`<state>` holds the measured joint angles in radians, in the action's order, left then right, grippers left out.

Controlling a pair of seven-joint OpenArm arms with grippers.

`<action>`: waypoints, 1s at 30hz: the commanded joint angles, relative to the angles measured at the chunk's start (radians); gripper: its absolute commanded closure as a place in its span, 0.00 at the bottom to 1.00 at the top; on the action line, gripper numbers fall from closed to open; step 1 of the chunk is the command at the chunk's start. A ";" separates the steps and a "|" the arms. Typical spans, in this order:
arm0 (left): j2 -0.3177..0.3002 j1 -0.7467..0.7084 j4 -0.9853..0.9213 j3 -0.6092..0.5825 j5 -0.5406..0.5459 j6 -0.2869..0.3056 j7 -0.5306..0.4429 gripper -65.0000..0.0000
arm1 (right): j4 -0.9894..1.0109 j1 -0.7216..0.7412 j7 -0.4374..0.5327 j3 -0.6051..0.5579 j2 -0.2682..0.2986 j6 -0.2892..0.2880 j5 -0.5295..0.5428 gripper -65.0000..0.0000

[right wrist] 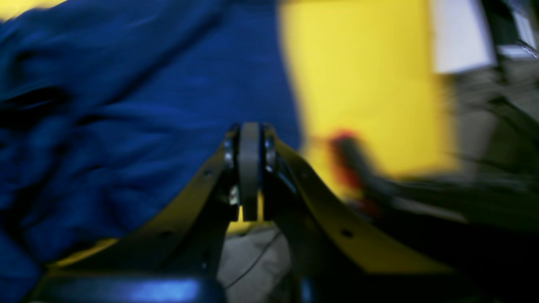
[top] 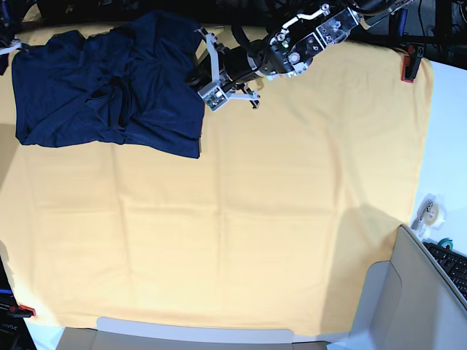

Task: Fold the T-shirt properly
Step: 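Grasp the shirt's opposite edge with the right gripper, then push the shirt edge toward the left gripper with the right gripper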

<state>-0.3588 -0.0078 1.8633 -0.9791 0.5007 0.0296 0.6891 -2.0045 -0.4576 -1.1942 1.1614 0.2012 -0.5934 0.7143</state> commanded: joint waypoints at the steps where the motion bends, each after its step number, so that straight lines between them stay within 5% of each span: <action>1: -0.010 -0.005 0.017 0.004 0.002 0.003 -0.022 0.83 | 0.014 0.007 0.012 0.024 0.044 -0.024 0.026 0.89; 7: -0.012 -0.013 -0.018 0.006 0.002 0.003 -0.022 0.78 | 0.382 0.104 -0.094 0.027 0.180 -0.030 0.132 0.49; 9: -0.012 -0.013 -0.035 0.006 0.002 0.003 -0.026 0.78 | 0.491 0.150 -0.123 0.027 0.214 -0.072 0.153 0.42; 10: -0.012 -0.013 -0.043 0.006 0.002 0.005 -0.027 0.78 | 0.535 0.173 -0.132 0.024 0.231 -0.105 0.153 0.41; 20: -0.012 -0.014 -0.046 0.006 0.002 0.003 -0.024 0.77 | 0.784 0.374 -0.137 -0.197 0.347 -0.105 0.146 0.40; 30: -0.012 -0.010 -0.047 0.007 0.002 0.002 -0.022 0.77 | 0.922 0.403 0.015 -0.449 0.309 -0.105 0.069 0.41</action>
<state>-0.3721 -0.0277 1.8008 -0.9768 0.5003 0.0284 0.6827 -1.0939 -0.0471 -1.0958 0.7334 0.5381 -0.6811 0.8154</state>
